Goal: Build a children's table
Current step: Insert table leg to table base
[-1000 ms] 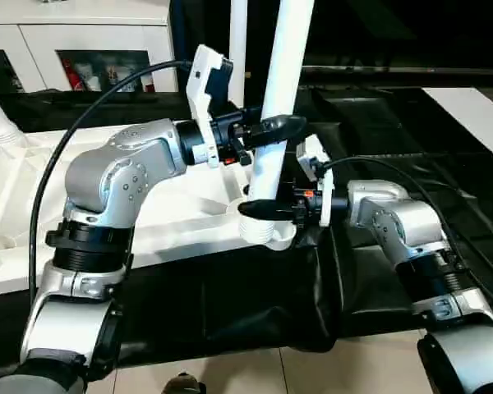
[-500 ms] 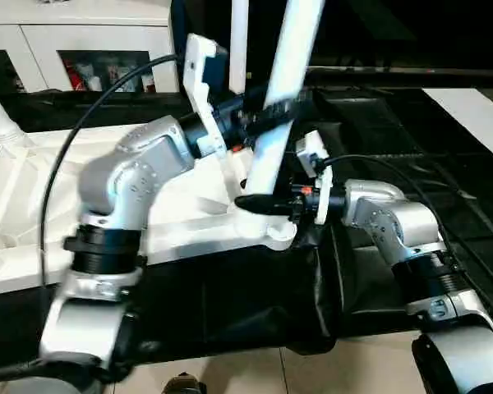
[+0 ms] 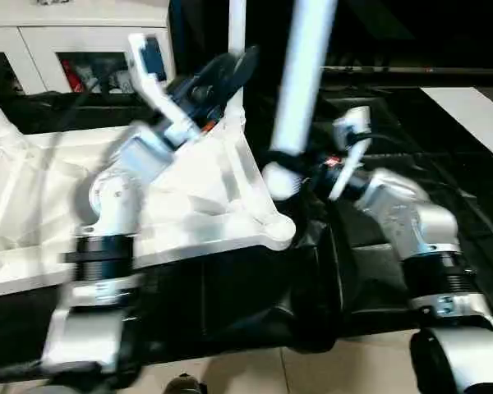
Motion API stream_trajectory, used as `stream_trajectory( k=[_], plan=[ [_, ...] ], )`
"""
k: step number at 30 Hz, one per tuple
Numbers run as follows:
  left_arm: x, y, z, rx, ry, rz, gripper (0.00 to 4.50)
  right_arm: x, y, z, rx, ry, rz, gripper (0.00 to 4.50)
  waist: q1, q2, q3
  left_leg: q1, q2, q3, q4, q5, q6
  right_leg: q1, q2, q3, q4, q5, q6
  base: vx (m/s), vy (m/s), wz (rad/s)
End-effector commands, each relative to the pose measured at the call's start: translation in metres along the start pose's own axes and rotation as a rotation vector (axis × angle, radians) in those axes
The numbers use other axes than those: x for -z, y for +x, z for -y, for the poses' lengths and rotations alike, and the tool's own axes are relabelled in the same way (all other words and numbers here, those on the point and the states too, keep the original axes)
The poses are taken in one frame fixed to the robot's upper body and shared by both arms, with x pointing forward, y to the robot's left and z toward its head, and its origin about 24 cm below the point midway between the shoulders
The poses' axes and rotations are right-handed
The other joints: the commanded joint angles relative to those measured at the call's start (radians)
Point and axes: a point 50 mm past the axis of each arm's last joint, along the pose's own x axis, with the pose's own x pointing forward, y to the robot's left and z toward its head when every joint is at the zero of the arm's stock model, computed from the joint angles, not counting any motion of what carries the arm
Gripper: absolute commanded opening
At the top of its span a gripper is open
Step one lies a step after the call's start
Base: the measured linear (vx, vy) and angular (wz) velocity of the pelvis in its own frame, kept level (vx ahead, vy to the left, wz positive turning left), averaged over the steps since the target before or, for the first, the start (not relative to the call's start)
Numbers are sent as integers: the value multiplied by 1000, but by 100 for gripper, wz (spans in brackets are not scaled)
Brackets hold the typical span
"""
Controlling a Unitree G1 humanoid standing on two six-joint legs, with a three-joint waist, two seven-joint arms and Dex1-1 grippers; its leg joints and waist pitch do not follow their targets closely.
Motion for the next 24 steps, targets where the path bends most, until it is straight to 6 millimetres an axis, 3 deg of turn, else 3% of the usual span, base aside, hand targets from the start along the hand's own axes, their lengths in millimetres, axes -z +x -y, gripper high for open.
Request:
stream_trajectory(
  k=[1, 6, 8, 9, 10, 12, 14, 17, 22, 24],
  plan=[
    [23, 7, 11, 85, 137, -152, 305, 5, -8, 6, 45, -36, -29, 191, -4, 13, -85, 21, 31, -11, -68, -157, -24, 59, -54, 51, -70, -96, -164, 0, 0, 0],
    [67, -3, 20, 270, 298, -422, 305, 17, -18, 11, 100, -34, -35, 191, -10, 15, -86, 17, 30, -11, -69, -167, -23, 60, -58, 51, -65, -77, -187, 0, 0, 0],
    [72, -4, 21, 284, 290, -438, 305, 16, -17, 9, 94, -26, -15, 191, -16, 15, -83, 18, 30, -8, -68, -189, -21, 59, -60, 52, -68, -109, -198, 0, 0, 0],
    [75, -2, 18, 243, 271, -442, 305, 15, -15, 5, 72, -15, 4, 191, -16, 15, -83, 18, 30, -8, -68, -189, -21, 59, -60, 52, -68, -109, -198, 0, 0, 0],
    [76, 2, 13, 181, 265, -446, 305, 14, -13, -1, 33, -2, 18, 191, -23, 23, -81, 17, 28, -7, -67, -212, -18, 60, -55, 52, -73, -111, -199, 0, 0, 0],
    [74, 7, 7, 110, 261, -439, 305, 14, -12, -9, -20, 10, 28, 191, -21, 27, -85, 18, 29, -10, -66, -212, -5, 61, -58, 50, -71, -116, -200, 0, 0, 0],
    [65, 17, 4, 39, 231, -384, 305, 17, -8, -16, -57, 2, 11, 191, -21, 26, -87, 17, 30, -10, -64, -200, -2, 61, -57, 48, -70, -110, -208, 0, 0, 0],
    [35, 39, 9, 7, 132, -207, 305, 29, -1, -26, -109, -55, -58, 191, -16, 21, -85, 15, 31, -9, -63, -192, 1, 61, -62, 47, -71, -114, -231, 0, 0, 0],
    [5, 48, 11, 12, 4, -43, 305, 28, 5, -28, -107, -52, -58, 191, -13, 13, -84, 11, 29, -7, -61, -171, 20, 62, -62, 48, -70, -124, -230, 0, 0, 0],
    [2, 49, 13, 24, -7, -32, 305, 28, 5, -28, -105, -58, -64, 191, -12, 15, -84, 12, 29, -8, -61, -165, 27, 59, -61, 48, -71, -131, -229, 0, 0, 0]
  ],
)
